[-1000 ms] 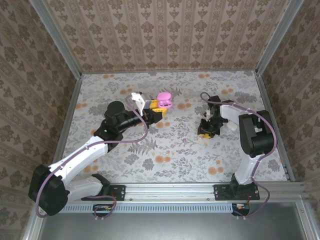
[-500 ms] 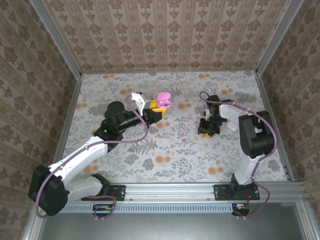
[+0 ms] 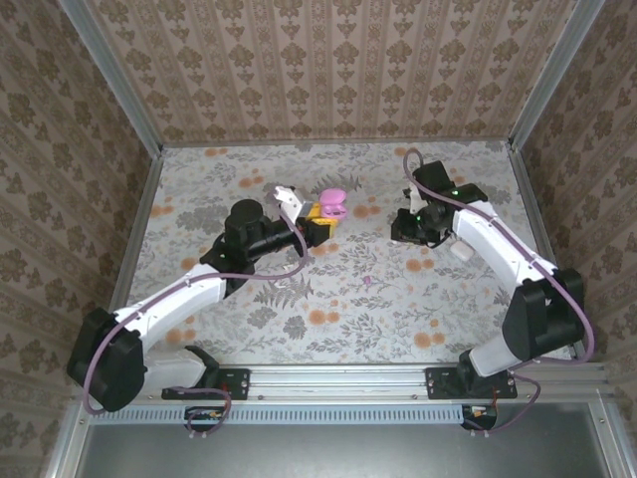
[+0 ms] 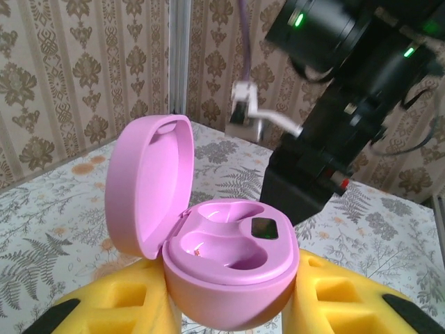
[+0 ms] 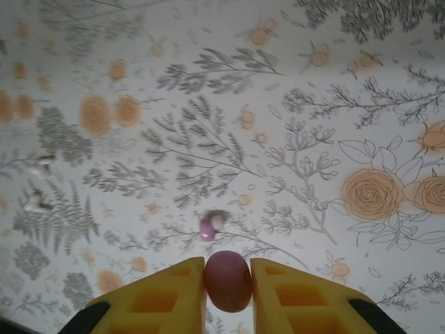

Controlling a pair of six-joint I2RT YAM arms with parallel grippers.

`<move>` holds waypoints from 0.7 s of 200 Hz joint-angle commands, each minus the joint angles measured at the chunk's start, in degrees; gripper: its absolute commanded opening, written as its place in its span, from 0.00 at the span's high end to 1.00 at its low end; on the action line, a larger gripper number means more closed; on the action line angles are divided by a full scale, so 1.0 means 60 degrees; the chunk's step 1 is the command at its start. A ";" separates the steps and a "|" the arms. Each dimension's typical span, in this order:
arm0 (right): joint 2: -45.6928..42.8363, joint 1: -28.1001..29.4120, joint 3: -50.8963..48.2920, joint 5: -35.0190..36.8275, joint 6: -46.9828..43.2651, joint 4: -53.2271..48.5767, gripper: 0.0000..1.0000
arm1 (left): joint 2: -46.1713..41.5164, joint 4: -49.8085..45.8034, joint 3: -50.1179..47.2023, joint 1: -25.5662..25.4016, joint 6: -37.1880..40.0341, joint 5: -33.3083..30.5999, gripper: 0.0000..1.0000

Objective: Insert the wireless bluetooth earbuds into the charging case

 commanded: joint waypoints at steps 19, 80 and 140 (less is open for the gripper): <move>-0.0773 0.0671 0.1430 0.0666 0.0168 -0.1177 0.76 | 0.0214 0.0203 0.0373 -0.0167 0.0312 -0.0163 0.66; -0.0769 0.1791 0.3390 0.1315 0.0168 -0.1931 0.76 | 0.0214 0.0079 0.0261 -0.0429 0.0704 -0.0580 0.66; -0.0292 0.2626 0.4375 0.1660 0.0041 -0.1996 0.76 | 0.0232 0.0041 0.0323 -0.0606 0.0828 -0.0636 0.65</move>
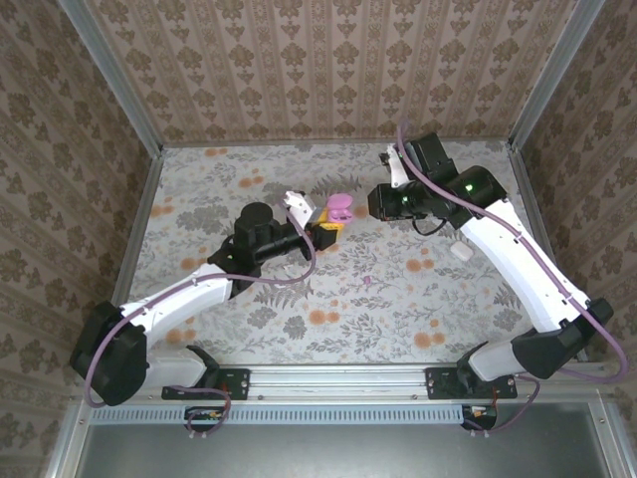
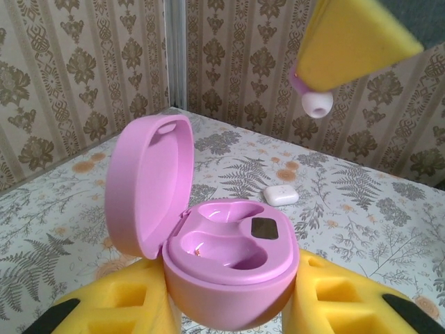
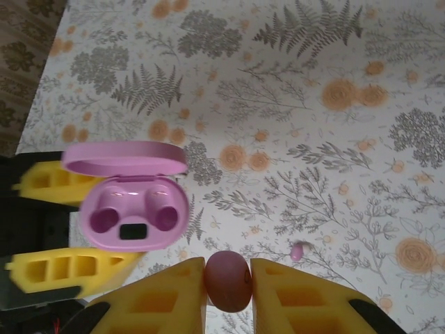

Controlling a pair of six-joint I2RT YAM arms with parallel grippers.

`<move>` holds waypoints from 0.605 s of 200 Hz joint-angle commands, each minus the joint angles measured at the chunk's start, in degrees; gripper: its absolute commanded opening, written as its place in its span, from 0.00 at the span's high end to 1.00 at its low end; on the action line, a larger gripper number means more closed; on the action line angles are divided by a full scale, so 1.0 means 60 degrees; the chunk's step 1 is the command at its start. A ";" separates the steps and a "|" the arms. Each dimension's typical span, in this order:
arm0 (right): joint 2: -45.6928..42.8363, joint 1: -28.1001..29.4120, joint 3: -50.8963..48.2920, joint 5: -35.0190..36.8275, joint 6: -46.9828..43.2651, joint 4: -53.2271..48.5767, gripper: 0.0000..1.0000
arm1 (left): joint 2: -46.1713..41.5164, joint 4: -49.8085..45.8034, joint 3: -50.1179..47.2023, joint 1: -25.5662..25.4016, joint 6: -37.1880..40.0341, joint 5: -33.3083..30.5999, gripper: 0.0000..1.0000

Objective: Insert the wireless bluetooth earbuds into the charging case

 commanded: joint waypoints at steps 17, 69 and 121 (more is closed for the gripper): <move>0.0391 0.0356 0.0385 0.0425 0.0007 -0.0309 0.76 | -0.0036 0.0035 0.0328 -0.0117 0.0262 -0.0064 0.66; 0.0681 0.0638 0.0415 0.0360 -0.0002 -0.0082 0.76 | -0.0238 -0.0150 0.0297 -0.0140 0.0264 0.0031 0.66; 0.0888 0.0785 0.0460 0.0344 0.0015 0.0207 0.76 | -0.0315 -0.0214 0.0330 -0.0156 0.0351 -0.0053 0.66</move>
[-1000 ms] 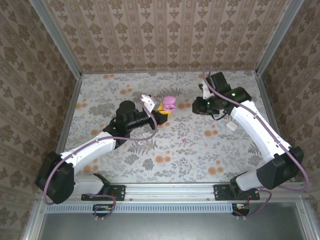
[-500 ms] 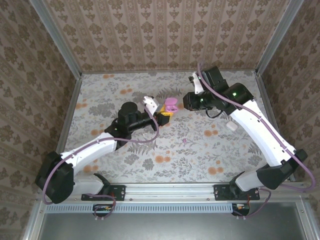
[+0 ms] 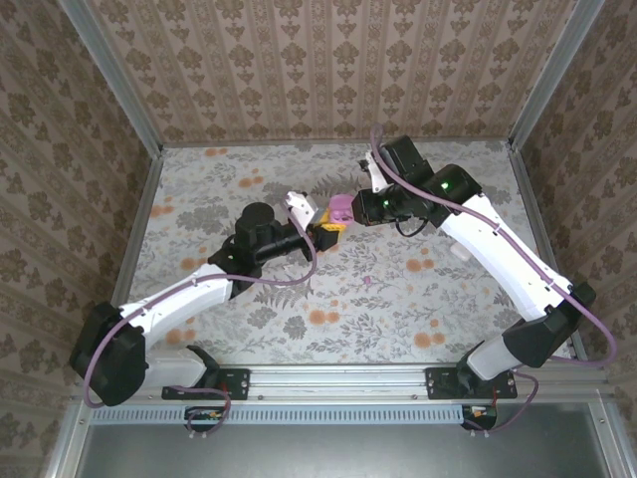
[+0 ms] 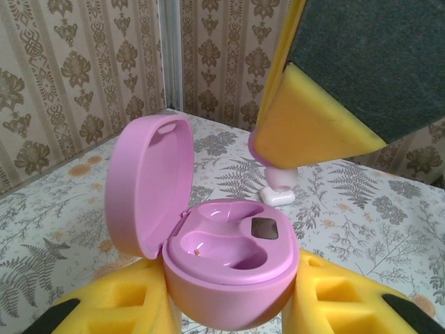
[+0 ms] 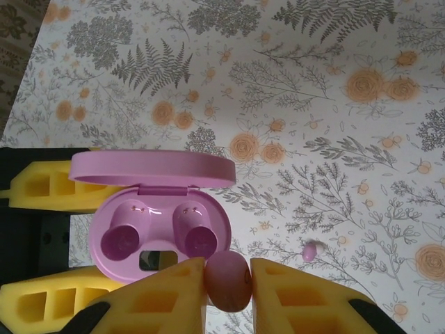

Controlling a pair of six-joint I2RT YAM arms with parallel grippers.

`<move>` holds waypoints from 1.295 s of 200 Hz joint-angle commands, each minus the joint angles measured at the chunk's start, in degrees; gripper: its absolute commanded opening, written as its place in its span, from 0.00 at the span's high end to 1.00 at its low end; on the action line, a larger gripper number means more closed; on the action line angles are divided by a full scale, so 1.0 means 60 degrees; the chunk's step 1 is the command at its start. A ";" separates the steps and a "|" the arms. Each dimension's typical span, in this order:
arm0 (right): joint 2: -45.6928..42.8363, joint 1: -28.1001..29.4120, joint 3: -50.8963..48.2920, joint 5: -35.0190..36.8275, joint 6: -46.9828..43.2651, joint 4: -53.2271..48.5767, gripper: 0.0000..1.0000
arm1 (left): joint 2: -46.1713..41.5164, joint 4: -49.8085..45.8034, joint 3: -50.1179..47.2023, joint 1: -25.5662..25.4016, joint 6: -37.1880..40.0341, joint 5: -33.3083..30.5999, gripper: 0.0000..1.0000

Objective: Insert the wireless bluetooth earbuds into the charging case

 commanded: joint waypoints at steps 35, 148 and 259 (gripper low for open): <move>0.0367 0.0128 0.0334 0.0416 -0.0046 0.0108 0.76 | -0.0305 -0.0080 0.0232 -0.0046 0.0252 0.0031 0.66; 0.0500 0.0321 0.0308 0.0281 -0.0070 0.0108 0.77 | -0.0342 0.0067 0.0202 -0.0053 0.0230 -0.0079 0.66; 0.0631 0.0475 0.0388 0.0737 -0.0144 -0.0028 0.77 | -0.0358 0.0187 0.0187 -0.0047 0.0157 -0.0049 0.66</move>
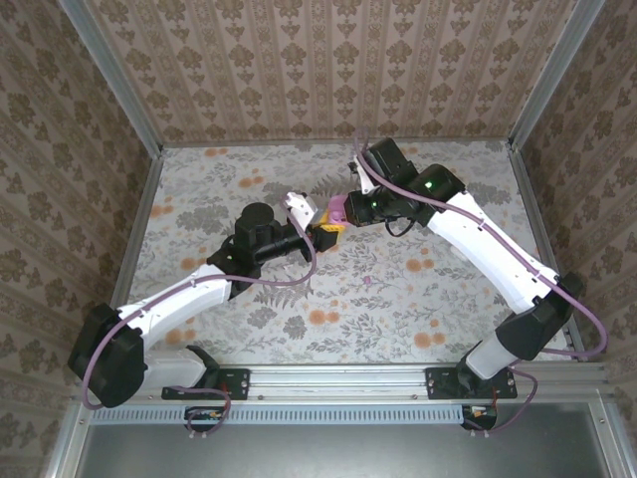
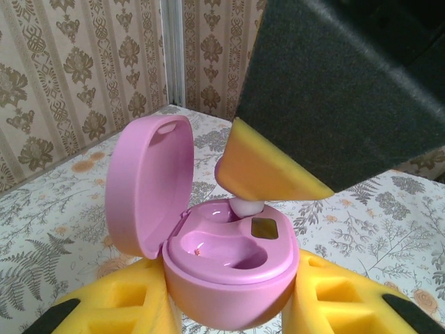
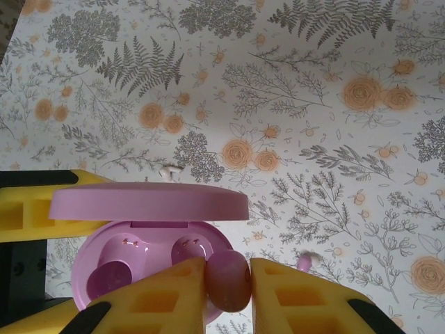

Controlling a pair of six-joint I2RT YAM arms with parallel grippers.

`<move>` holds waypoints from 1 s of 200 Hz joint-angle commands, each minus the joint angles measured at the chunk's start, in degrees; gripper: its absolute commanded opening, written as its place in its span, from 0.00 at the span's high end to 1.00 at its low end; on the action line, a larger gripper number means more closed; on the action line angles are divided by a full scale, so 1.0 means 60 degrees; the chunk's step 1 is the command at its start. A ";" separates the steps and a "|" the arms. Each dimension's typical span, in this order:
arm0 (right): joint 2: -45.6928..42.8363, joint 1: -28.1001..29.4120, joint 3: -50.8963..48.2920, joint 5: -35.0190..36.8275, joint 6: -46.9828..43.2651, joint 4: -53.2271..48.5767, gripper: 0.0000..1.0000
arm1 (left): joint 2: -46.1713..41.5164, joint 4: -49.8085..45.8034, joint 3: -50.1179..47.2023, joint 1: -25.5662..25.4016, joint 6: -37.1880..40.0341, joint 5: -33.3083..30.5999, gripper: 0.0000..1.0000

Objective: Insert the wireless bluetooth earbuds into the charging case

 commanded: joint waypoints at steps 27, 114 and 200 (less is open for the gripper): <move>0.0044 0.0111 0.0219 -0.0194 -0.0067 -0.0144 0.76 | -0.0301 0.0370 0.0188 -0.0058 0.0084 -0.0013 0.66; -0.0084 0.0099 0.0250 -0.0479 -0.0089 -0.0094 0.69 | -0.0359 0.0400 0.0180 -0.0049 0.0057 -0.0020 0.66; -0.0787 -0.0340 -0.0333 -0.1372 0.0385 0.0657 0.64 | -0.0375 0.0595 0.0119 -0.0032 0.0048 0.0045 0.66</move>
